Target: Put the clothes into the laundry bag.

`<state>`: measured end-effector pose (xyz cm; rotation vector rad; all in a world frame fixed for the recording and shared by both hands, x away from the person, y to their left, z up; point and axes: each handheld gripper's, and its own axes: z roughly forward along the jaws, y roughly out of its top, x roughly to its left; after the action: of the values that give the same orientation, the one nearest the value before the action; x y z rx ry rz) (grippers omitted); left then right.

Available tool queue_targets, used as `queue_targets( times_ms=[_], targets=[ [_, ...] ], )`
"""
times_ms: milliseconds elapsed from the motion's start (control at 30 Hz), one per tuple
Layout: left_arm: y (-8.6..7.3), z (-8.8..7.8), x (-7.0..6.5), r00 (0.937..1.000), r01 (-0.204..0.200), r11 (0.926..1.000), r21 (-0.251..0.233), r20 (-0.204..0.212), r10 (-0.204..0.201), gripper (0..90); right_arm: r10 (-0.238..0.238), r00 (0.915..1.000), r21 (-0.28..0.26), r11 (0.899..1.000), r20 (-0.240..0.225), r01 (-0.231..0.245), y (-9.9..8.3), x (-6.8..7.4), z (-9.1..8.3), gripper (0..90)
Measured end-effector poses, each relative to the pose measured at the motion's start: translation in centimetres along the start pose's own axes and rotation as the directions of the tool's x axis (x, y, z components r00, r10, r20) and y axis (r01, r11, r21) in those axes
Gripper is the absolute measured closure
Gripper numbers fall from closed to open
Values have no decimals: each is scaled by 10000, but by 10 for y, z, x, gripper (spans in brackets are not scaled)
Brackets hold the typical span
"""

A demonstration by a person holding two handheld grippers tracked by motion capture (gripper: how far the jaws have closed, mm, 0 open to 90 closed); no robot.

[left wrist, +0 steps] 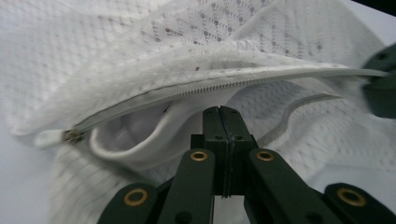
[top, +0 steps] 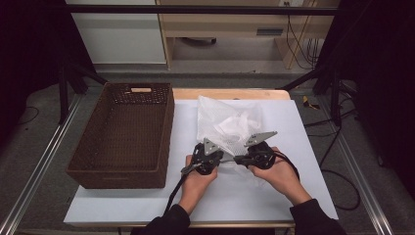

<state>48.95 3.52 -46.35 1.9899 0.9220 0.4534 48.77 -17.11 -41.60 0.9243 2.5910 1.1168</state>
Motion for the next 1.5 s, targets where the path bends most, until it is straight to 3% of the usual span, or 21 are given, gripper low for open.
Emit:
queue_targets(
  times_ms=[33, 200, 433, 533, 633, 1033, 1100, 1133, 1200, 1267, 1333, 1400, 1433, 1467, 1500],
  targets=[
    [0, -11, 0, 9999, -88, 9999, -91, -142, 87, 898, -11, 10000, -40, 10000, 21, 11, -1, 0, 0, 894],
    [-3, -27, 1, 9973, -297, 9995, -93, -679, 290, 845, -15, 10000, -125, 9999, 40, 16, -1, 1, 1, 894],
    [-19, -37, 1, 9918, -218, 9995, 218, -1258, 244, 753, -5, 10000, -247, 9997, -28, 4, -1, 2, 4, 894],
    [-25, -37, 3, 9836, -290, 9994, 212, -1775, 323, 683, -43, 10000, -294, 9996, -53, 42, -2, 2, 3, 894],
    [-28, -35, 5, 9783, -86, 9996, 277, -2068, 142, 634, 27, 10000, -350, 9994, -87, -30, -3, 2, 3, 894],
    [-36, -30, 10, 9688, -225, 9968, 765, -2445, 406, 578, 34, 9999, -528, 9986, -153, -42, -11, 1, 1, 894],
    [-35, -28, 12, 9629, -281, 9956, 899, -2649, 511, 581, 69, 9998, -535, 9985, -178, -79, -13, 0, 1, 894],
    [-35, -27, 13, 9614, -202, 9947, 1006, -2712, 470, 581, 69, 9998, -535, 9985, -178, -79, -13, 0, 1, 894],
    [-36, -26, 16, 9523, 41, 9939, 1100, -3037, 296, 581, 97, 9997, -555, 9984, -204, -108, -14, -1, 0, 894],
    [-38, -25, 19, 9495, 185, 9922, 1231, -3129, 211, 584, 156, 9996, -589, 9981, -246, -170, -15, -2, -1, 894],
    [-39, -23, 21, 9523, 395, 9906, 1311, -3052, 24, 590, 160, 9996, -571, 9982, -243, -174, -15, -2, -1, 894],
    [-37, -23, 22, 9555, 489, 9897, 1343, -2948, -72, 676, 134, 9995, -589, 9982, -280, -150, -15, -2, -1, 894],
    [-36, -22, 21, 9578, 463, 9891, 1397, -2873, -42, 676, 134, 9995, -589, 9982, -280, -150, -15, -2, -1, 894],
    [-35, -21, 21, 9600, 522, 9880, 1455, -2798, -95, 775, 153, 9995, -592, 9981, -273, -169, -15, -3, -1, 894],
    [-34, -21, 20, 9622, 555, 9872, 1492, -2720, -130, 775, 153, 9995, -592, 9981, -273, -169, -15, -3, -1, 894]
  ],
)
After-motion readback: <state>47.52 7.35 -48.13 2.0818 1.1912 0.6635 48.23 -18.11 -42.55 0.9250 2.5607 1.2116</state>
